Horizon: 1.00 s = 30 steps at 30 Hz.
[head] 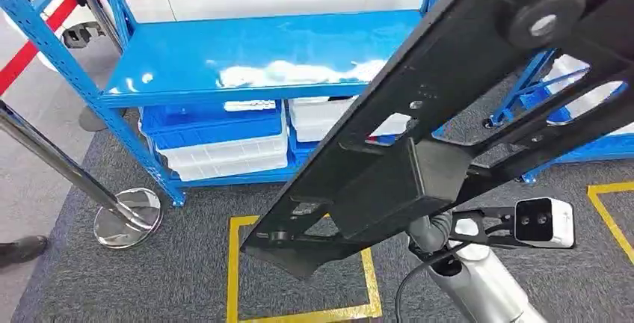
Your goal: Take the parts from the cabinet and place them on the table.
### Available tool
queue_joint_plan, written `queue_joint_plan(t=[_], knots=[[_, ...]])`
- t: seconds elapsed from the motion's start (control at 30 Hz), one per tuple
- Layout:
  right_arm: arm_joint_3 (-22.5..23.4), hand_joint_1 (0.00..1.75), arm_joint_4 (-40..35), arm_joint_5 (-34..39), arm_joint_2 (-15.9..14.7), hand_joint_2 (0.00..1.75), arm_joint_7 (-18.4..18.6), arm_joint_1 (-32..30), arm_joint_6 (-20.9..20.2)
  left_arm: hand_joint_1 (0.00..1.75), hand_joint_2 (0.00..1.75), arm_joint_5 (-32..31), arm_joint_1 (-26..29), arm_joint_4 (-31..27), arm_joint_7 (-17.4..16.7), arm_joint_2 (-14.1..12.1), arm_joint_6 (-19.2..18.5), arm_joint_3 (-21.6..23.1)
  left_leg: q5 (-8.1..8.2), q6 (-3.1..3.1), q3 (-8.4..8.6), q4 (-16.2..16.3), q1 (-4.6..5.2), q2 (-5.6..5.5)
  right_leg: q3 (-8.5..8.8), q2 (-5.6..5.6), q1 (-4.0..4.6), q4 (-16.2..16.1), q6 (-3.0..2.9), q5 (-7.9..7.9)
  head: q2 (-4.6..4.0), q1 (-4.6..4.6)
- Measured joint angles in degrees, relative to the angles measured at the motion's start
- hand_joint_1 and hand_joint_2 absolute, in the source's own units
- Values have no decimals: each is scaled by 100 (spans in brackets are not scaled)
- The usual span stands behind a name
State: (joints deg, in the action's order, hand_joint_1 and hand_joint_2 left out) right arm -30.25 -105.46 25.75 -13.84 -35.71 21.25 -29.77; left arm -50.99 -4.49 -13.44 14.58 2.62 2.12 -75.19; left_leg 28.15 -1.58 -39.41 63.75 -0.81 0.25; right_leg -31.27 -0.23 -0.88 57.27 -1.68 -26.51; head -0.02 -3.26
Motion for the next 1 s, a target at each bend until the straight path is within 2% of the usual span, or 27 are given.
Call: queue_joint_plan(t=[0.03, 0.07, 0.1, 0.13, 0.17, 0.2, 0.23, 0.27, 0.3, 0.33, 0.37, 0.4, 0.43, 0.47, 0.5, 0.53, 0.57, 0.6, 0.63, 0.67, 0.73, 0.77, 0.8, 0.9, 0.93, 0.97, 1.0], knots=[[17, 175, 0, 11, 0, 175, 0, -23, -79, 0, 175, 33, -5, -2, 0, 4, 26, -33, 333, -17, -105, 453, 0, 2, -85, -2, 9, 1, -13, 70, 0, 0], [24, 175, 0, 20, -2, 175, 0, -43, -129, 0, 175, 55, -7, -2, 2, 15, 46, -52, 553, -34, -183, 883, 0, 1, -181, -4, 21, 9, -16, 138, 0, 0], [30, 175, 4, 26, -2, 175, 0, -64, -179, 0, 175, 63, -7, 0, 2, 30, 65, -57, 579, -40, -193, 1126, 0, 1, -259, -4, 29, 12, -13, 197, 0, 0], [50, 175, 20, 46, -4, 175, 0, -101, -232, 0, 175, 70, -7, 0, 4, 53, 81, -65, 417, -35, -93, 1196, 1, 1, -360, -5, 37, 18, -3, 274, 0, 0], [77, 175, 35, 61, -9, 175, 0, -129, -277, 0, 175, 85, -7, 0, 4, 72, 85, -78, 193, -21, 96, 1033, 1, 1, -443, -6, 40, 27, 8, 336, 0, 0], [98, 175, 46, 74, -18, 175, 0, -141, -299, 0, 175, 92, -7, 0, 7, 85, 87, -85, -13, 4, 378, 693, 2, 1, -523, -5, 46, 34, 19, 393, 0, 0], [120, 175, 50, 83, -22, 175, 0, -143, -314, 0, 175, 98, -10, 0, 9, 101, 92, -92, -87, 49, 761, 182, 4, -1, -592, 0, 54, 42, 33, 458, 0, 0], [149, 175, 48, 98, -26, 175, 0, -149, -328, 0, 175, 98, -23, 0, 13, 101, 96, -92, 105, 112, 1211, -423, 24, -5, -624, 0, 63, 55, 61, 507, 0, 0], [177, 175, 48, 112, -31, 175, 0, -147, -343, 0, 175, 96, -39, 0, 22, 101, 96, -92, 242, 120, 1447, -851, 53, -5, -640, -6, 73, 57, 96, 547, 0, 0], [183, 175, 52, 124, -37, 175, 0, -152, -358, 0, 175, 96, -47, 0, 19, 109, 96, -94, 210, 127, 1355, -808, 70, -4, -634, -18, 62, 25, 139, 610, 0, 0], [183, 175, 61, 129, -46, 175, 0, -151, -358, 0, 175, 94, -48, 0, 20, 118, 98, -96, 196, 153, 1339, -819, 89, -5, -647, -23, 42, 8, 176, 647, 0, 0], [183, 175, 81, 135, -61, 175, 0, -159, -356, 0, 175, 94, -37, 0, 9, 118, 102, -98, 146, 201, 1309, -830, 92, -5, -646, -23, 35, -24, 217, 706, 0, 0], [183, 175, 103, 138, -79, 175, 0, -159, -349, 0, 175, 96, -28, 0, 2, 136, 111, -103, 49, 244, 1293, -883, 36, 20, -680, -13, 39, 5, 252, 689, 0, 0], [183, 175, 127, 144, -105, 175, 0, -156, -352, 0, 175, 98, -32, 0, 2, 151, 116, -107, -1, 275, 1251, -883, 43, 27, -745, 7, 22, 140, 277, 498, 0, 0], [183, 175, 147, 162, -109, 175, 0, -157, -360, 0, 175, 107, -36, 0, 4, 157, 116, -120, -48, 315, 1206, -879, 44, 35, -883, 10, 14, 503, 295, 188, 0, 0], [192, 175, 164, 199, -125, 175, 0, -160, -373, 0, 175, 120, -39, 0, 7, 171, 114, -142, -97, 323, 1137, -874, 50, 37, -1060, 10, 7, 1000, 322, -114, 0, 2], [199, 175, 175, 227, -140, 175, 0, -160, -376, 0, 175, 122, -35, 0, 7, 175, 103, -160, -142, 325, 1076, -867, 55, 37, -1216, 10, 4, 1466, 343, -334, 0, 0], [201, 175, 188, 258, -164, 175, 0, -160, -365, 0, 175, 122, -31, 0, 7, 179, 76, -177, -178, 320, 1010, -847, 55, 36, -1297, 10, 4, 1792, 358, -453, 0, 0], [201, 175, 197, 267, -181, 175, 0, -155, -347, 0, 175, 120, -27, 0, 11, 184, 55, -184, -199, 314, 967, -831, 55, 34, -1262, 9, 3, 1826, 365, -444, 0, 0], [199, 175, 205, 269, -195, 175, 0, -133, -321, 0, 175, 116, -20, 0, 13, 188, 41, -188, -216, 299, 918, -805, 53, 30, -1066, 9, 2, 1593, 364, -321, 0, 0], [173, 175, 223, 269, -197, 175, 0, -3, -210, 0, 175, 116, -19, 2, 41, 221, 39, -192, -226, 277, 859, -736, 51, 28, -360, 8, -1, 502, 331, 88, 0, 0], [159, 175, 232, 269, -197, 175, 0, 84, -155, 0, 175, 116, -23, 2, 55, 227, 41, -192, -222, 257, 820, -710, 51, 31, -153, 19, 7, 96, 287, 46, 0, 0], [142, 175, 240, 264, -190, 175, 0, 136, -111, 0, 175, 116, -47, 2, 72, 230, 43, -194, -235, 223, 770, -655, 87, 32, -145, 22, 47, 57, 243, 75, 0, 0], [107, 175, 256, 113, -188, 175, 0, 229, 9, 0, 175, 81, -51, 2, 101, 230, 35, -194, -280, 151, 744, -686, 74, 36, -206, 18, 68, 85, 163, 87, 0, 0], [94, 175, 256, 87, -186, 175, 0, 269, 29, 0, 175, 63, -50, 0, 101, 223, 28, -194, -241, 109, 728, -660, 93, 39, -190, 22, 5, 16, 101, 126, 0, 0], [68, 175, 256, 85, -166, 175, 0, 313, 38, 0, 175, 54, -51, 0, 101, 214, 20, -194, -145, 82, 691, -569, 71, 18, -184, 31, 7, 4, 70, 146, 0, 0], [46, 175, 256, 90, -157, 175, 0, 367, 37, 0, 175, 50, -53, 2, 96, 214, 6, -194, 71, 58, 556, -251, 67, 17, -199, 33, 4, 4, 31, 160, 0, 0]])
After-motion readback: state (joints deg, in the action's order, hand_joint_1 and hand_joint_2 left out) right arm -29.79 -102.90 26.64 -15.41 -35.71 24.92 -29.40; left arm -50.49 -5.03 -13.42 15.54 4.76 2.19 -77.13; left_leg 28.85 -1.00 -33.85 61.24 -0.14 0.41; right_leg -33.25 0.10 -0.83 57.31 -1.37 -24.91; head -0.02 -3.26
